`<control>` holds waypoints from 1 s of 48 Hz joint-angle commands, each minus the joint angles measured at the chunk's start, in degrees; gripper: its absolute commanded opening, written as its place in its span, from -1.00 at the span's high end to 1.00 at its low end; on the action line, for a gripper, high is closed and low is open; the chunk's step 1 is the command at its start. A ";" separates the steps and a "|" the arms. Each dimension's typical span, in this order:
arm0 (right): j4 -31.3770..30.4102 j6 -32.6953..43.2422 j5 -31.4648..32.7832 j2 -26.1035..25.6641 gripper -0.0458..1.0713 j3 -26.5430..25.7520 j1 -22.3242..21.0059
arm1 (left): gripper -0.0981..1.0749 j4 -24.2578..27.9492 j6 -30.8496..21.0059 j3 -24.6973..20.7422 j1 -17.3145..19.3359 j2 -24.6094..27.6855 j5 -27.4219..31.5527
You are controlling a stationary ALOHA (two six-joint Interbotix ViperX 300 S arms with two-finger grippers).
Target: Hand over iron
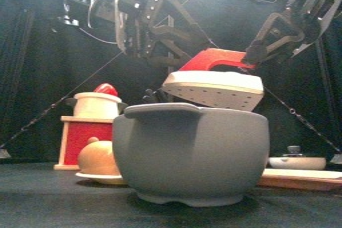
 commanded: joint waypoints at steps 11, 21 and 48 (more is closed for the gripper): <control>-0.18 0.18 -0.09 -0.97 0.35 -1.14 0.00 | -0.89 1.14 0.26 -2.02 0.18 0.53 -0.44; -0.09 0.18 -0.09 -0.97 0.35 -1.05 0.00 | -0.62 1.14 0.26 -2.11 0.26 0.53 -0.35; -0.26 0.18 -0.44 -0.44 0.28 -0.70 0.09 | 0.22 3.52 0.26 -2.20 0.18 0.53 -0.35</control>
